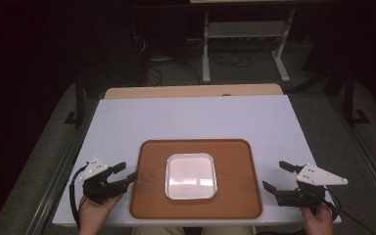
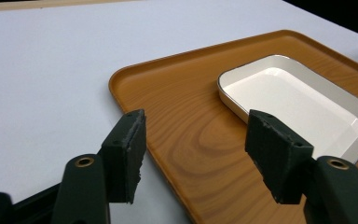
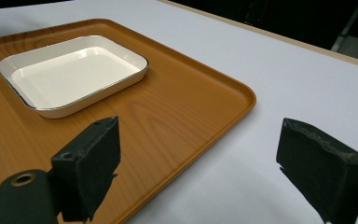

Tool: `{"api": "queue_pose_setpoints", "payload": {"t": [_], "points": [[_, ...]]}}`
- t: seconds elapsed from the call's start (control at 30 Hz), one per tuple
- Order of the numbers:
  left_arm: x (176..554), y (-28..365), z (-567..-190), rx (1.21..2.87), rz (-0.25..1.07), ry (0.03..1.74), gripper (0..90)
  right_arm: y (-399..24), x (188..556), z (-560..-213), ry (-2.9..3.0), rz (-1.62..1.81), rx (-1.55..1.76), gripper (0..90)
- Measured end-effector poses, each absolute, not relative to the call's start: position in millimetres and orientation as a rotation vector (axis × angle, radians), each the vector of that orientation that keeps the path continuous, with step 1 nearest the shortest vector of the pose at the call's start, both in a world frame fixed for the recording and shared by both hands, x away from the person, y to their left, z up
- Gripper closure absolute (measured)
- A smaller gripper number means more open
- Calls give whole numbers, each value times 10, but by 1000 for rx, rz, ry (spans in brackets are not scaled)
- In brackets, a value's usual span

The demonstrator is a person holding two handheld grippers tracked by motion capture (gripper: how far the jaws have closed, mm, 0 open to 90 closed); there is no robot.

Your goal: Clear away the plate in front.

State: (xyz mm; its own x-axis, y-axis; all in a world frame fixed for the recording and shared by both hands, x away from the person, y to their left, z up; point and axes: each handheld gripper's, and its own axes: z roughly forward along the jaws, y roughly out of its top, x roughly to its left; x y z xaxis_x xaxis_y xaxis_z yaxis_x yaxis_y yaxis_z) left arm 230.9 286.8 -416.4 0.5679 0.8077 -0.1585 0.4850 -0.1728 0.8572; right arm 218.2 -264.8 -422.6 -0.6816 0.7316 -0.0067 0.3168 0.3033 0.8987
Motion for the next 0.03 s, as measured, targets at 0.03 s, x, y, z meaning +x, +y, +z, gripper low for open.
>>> {"api": "queue_pose_setpoints", "payload": {"t": [0.03], "points": [[2309, 2868, -4164, 1825, 414, 1058, 374, -2648, 2182, -4226, 2160, 1345, 934, 125]]}}
